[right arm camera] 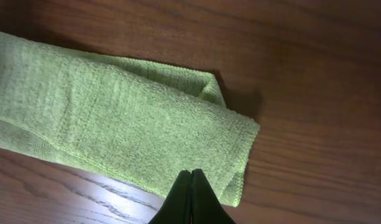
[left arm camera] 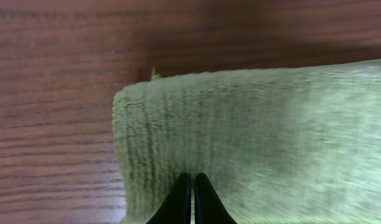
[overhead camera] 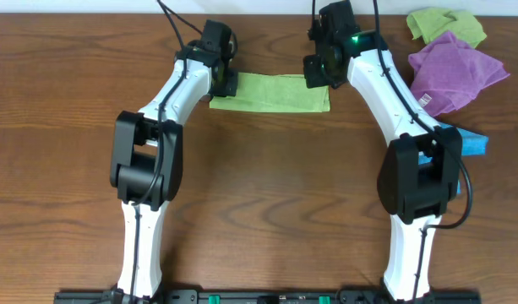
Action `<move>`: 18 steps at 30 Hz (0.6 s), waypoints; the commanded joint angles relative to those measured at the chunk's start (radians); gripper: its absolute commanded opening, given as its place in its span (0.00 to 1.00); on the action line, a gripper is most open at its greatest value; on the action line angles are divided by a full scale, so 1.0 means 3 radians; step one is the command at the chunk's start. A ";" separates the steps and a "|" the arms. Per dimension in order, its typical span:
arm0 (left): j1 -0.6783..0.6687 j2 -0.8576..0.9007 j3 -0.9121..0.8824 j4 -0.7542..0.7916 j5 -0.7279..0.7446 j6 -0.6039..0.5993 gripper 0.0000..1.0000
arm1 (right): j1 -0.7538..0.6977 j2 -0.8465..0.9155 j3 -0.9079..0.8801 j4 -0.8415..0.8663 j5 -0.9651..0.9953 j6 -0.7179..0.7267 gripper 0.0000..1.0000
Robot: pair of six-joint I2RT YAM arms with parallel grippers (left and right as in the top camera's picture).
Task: Fold the cloth
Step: 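Grasp the green strip's left and right ends with both grippers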
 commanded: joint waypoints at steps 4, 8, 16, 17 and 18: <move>0.0004 0.0137 0.0038 0.0003 -0.0006 -0.0053 0.06 | -0.0006 0.0004 -0.0051 -0.0003 0.0075 -0.0022 0.02; -0.0013 0.0223 0.0038 -0.0089 0.0125 -0.0089 0.05 | -0.0022 0.0004 -0.0051 -0.0010 0.0085 -0.0023 0.02; -0.0025 0.0240 0.0038 -0.0496 0.0039 -0.0102 0.05 | -0.0219 0.0004 -0.0051 -0.0084 0.0005 -0.0023 0.02; -0.0022 0.0240 0.0038 -0.0546 -0.0014 -0.0102 0.05 | -0.0248 0.0004 -0.0052 -0.0112 -0.0050 -0.0033 0.02; -0.0017 0.0240 0.0038 -0.0585 -0.0069 -0.0100 0.06 | -0.0281 0.0008 -0.0061 -0.0130 -0.0121 -0.0053 0.01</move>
